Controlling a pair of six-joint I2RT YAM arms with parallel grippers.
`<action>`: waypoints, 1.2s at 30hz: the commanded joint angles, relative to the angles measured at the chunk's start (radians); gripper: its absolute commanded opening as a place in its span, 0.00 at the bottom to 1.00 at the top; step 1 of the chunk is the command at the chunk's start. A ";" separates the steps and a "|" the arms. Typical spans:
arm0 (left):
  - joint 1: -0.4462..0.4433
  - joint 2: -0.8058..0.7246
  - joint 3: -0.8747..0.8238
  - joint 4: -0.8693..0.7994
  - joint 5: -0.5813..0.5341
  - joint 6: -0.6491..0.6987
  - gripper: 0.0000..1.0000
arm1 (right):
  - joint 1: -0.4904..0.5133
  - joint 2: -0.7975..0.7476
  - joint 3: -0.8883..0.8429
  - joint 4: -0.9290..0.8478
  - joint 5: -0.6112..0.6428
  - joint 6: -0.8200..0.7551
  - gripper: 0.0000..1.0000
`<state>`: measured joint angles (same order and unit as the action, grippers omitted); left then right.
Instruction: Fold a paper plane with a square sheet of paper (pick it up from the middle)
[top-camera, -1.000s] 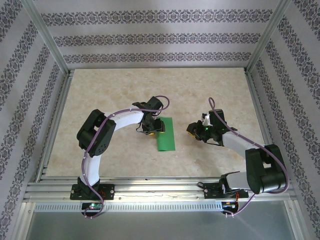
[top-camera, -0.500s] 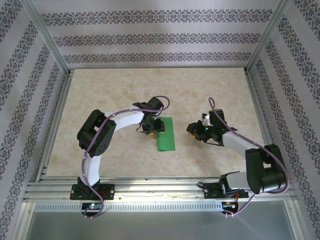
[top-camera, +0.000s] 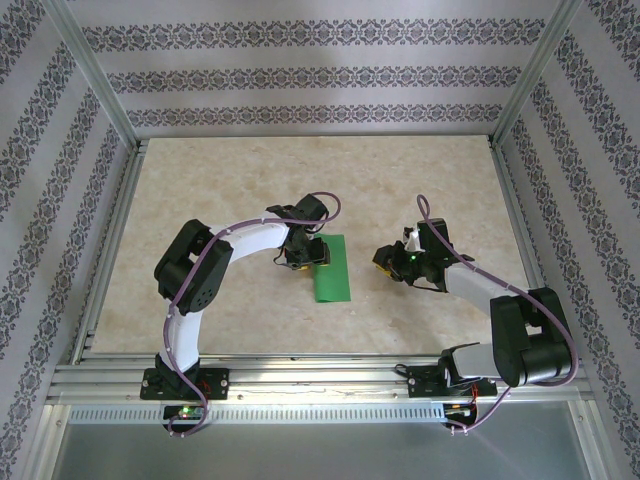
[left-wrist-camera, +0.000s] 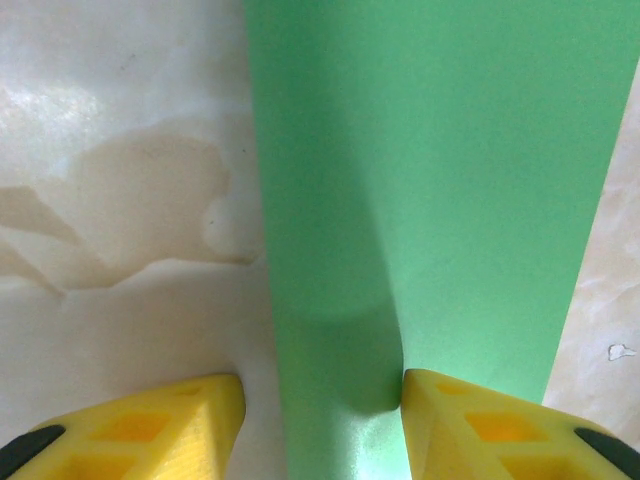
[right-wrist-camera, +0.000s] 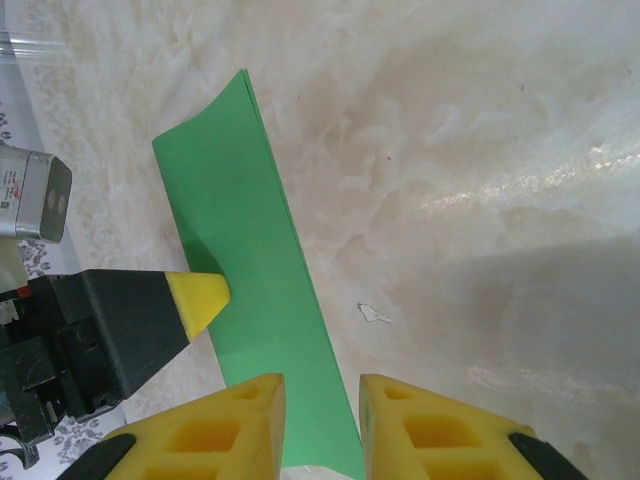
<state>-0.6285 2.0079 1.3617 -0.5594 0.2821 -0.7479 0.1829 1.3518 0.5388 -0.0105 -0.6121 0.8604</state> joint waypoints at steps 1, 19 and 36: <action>0.004 0.048 -0.017 -0.050 -0.119 0.022 0.48 | 0.000 0.005 -0.014 0.010 -0.015 -0.001 0.26; 0.004 0.060 -0.012 -0.043 -0.106 0.032 0.50 | 0.002 0.004 -0.014 0.011 -0.014 0.002 0.26; 0.004 0.063 -0.023 -0.024 -0.092 0.006 0.50 | 0.052 0.054 0.024 0.015 -0.044 -0.026 0.19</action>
<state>-0.6331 2.0079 1.3659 -0.5625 0.2787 -0.7383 0.2188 1.3891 0.5396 -0.0040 -0.6376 0.8562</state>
